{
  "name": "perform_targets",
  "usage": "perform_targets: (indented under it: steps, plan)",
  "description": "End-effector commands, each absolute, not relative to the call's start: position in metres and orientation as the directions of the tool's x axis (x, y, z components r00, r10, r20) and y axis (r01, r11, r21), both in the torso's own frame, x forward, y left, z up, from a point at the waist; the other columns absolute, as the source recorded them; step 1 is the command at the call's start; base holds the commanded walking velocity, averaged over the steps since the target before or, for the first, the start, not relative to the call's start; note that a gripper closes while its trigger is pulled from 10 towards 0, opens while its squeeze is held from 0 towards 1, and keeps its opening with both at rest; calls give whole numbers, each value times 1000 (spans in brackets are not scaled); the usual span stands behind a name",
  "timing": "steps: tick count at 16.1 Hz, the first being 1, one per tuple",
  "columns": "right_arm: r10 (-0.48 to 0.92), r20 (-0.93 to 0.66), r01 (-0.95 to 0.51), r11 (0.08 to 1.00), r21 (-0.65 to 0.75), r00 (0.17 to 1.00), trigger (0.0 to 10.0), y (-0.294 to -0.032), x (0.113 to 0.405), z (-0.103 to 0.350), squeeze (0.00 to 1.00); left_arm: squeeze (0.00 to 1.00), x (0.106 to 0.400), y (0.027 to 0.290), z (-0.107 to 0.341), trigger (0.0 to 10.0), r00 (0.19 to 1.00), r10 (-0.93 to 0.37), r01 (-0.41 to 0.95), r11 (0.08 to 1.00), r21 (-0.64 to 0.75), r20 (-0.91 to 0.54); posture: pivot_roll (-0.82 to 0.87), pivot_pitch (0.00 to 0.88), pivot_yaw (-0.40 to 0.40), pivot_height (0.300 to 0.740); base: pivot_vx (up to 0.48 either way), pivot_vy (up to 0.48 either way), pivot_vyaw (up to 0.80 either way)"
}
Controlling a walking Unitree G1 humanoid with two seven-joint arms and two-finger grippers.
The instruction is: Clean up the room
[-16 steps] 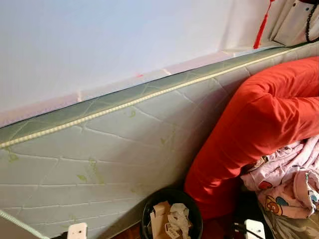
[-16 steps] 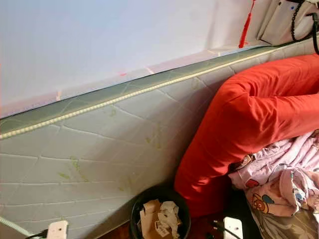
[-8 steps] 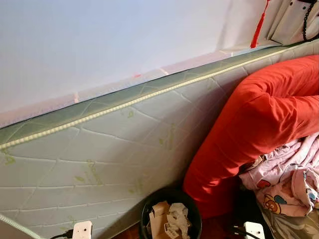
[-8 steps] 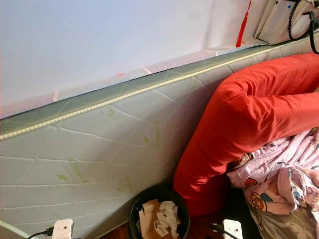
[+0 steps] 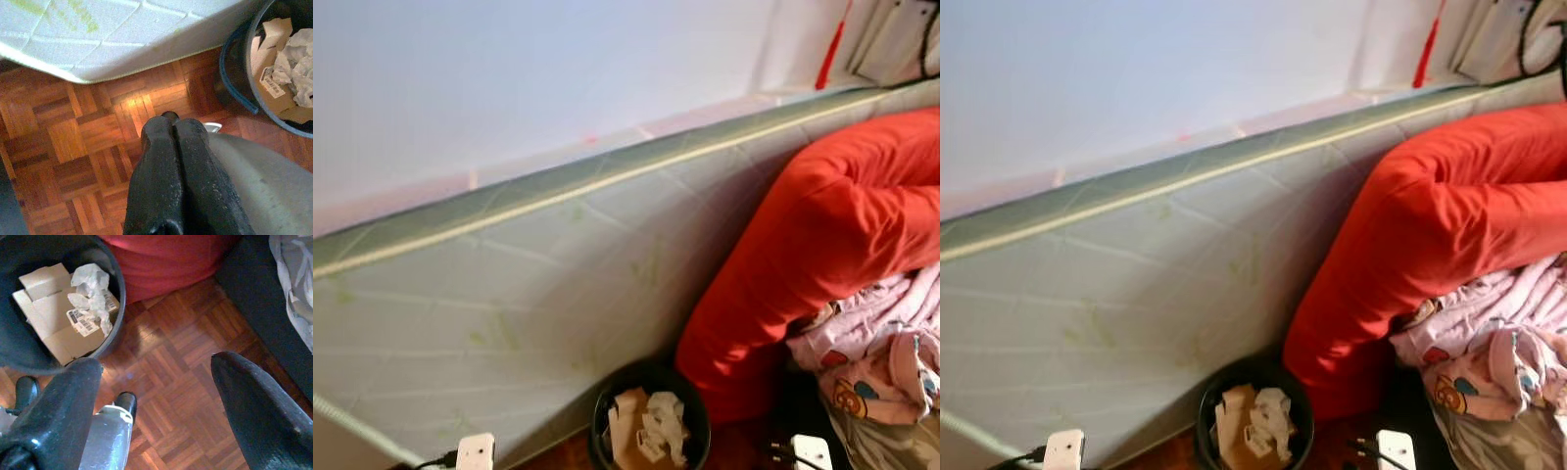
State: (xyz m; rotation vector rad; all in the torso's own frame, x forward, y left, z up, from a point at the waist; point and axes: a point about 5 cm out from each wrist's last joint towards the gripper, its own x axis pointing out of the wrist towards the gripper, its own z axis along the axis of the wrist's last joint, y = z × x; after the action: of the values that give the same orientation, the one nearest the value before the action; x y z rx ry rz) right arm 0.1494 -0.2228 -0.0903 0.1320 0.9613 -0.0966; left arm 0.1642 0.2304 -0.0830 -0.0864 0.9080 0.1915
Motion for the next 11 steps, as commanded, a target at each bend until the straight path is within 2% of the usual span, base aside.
perform_targets:
  steps: [1, 10, 11]
  plan:
    - [-22, -819, 132, 989, 65, 573, 10000, -224, 150, -90, 0, 0, 160, 231, -85, 10000, 587, 131, -203, 979, 12, -799, 99, 0, -38, 736, -244, 0, 0]
    - [-14, -815, 128, 989, 75, 580, 10000, -223, 151, -89, 0, 0, 160, 231, -85, 10000, 587, 134, -208, 978, 11, -799, 107, 0, -39, 736, -252, 0, 0]
    - [-13, -815, 128, 989, 74, 579, 10000, -223, 151, -89, 0, 0, 160, 231, -85, 10000, 587, 135, -210, 978, 12, -798, 110, 0, -41, 736, 0, 0, 0]
